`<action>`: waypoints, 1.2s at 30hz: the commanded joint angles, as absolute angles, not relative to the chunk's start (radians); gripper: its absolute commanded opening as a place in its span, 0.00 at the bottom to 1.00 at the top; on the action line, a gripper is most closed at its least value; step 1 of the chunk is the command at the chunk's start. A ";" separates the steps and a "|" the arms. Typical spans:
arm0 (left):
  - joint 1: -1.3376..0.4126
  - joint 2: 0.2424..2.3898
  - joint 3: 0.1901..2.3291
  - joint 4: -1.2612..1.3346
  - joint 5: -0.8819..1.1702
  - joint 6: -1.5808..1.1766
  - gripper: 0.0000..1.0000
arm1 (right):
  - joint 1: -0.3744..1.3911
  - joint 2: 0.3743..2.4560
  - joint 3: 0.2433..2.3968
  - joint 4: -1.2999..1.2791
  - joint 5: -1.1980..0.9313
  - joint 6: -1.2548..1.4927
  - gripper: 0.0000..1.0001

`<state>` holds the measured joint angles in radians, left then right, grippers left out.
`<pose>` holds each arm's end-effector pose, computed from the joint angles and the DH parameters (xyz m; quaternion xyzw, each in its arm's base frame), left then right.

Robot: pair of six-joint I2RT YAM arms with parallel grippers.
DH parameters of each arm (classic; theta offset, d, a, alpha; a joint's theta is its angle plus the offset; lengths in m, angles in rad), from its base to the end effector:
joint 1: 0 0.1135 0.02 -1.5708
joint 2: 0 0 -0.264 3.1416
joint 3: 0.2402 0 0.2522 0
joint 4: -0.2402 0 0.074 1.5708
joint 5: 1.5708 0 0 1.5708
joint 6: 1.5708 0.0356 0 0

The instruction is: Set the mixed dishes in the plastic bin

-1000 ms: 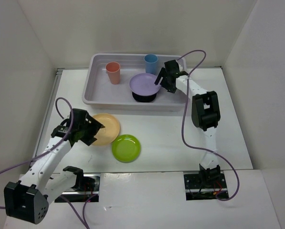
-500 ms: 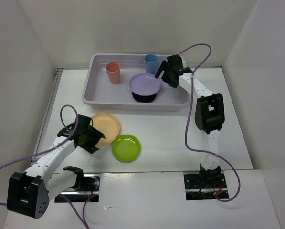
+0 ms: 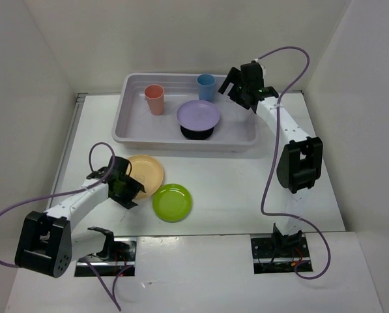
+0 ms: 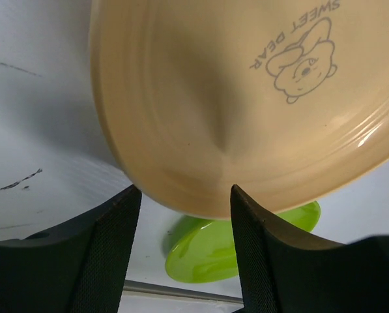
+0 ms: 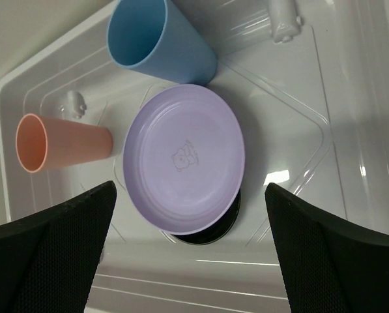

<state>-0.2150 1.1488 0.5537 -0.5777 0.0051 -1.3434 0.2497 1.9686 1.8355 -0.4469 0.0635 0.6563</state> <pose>0.1864 -0.0409 0.1657 -0.5238 0.8286 -0.1407 0.1389 0.4508 0.1126 0.3238 0.1923 0.8582 0.1828 0.4394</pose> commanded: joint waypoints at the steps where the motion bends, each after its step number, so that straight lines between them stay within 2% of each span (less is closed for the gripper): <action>1: -0.219 1.187 0.560 -0.529 0.002 -1.352 0.64 | 0.227 1.893 1.812 -0.403 0.052 0.643 1.00; 6: -0.219 1.197 0.569 -0.509 0.002 -1.351 0.54 | 0.207 1.841 1.766 -0.380 0.032 0.643 1.00; 9: -0.219 1.197 0.558 -0.509 0.002 -1.351 0.53 | 0.198 1.821 1.766 -0.380 0.023 0.643 1.00; 11: -0.219 1.197 0.548 -0.509 -0.008 -1.351 0.45 | 0.198 1.810 1.753 -0.371 0.023 0.643 1.00; 14: -0.219 1.175 0.538 -0.509 -0.017 -1.351 0.39 | 0.198 1.790 1.744 -0.371 0.023 0.652 1.00; 19: -0.219 1.138 0.505 -0.509 -0.017 -1.361 0.23 | 0.198 1.779 1.744 -0.371 0.014 0.652 1.00; 28: -0.219 1.031 0.483 -0.564 -0.017 -1.344 0.01 | 0.189 1.761 1.744 -0.371 -0.005 0.661 1.00; 36: -0.229 0.956 0.564 -0.598 -0.049 -1.287 0.00 | 0.189 1.732 1.735 -0.391 0.006 0.652 1.00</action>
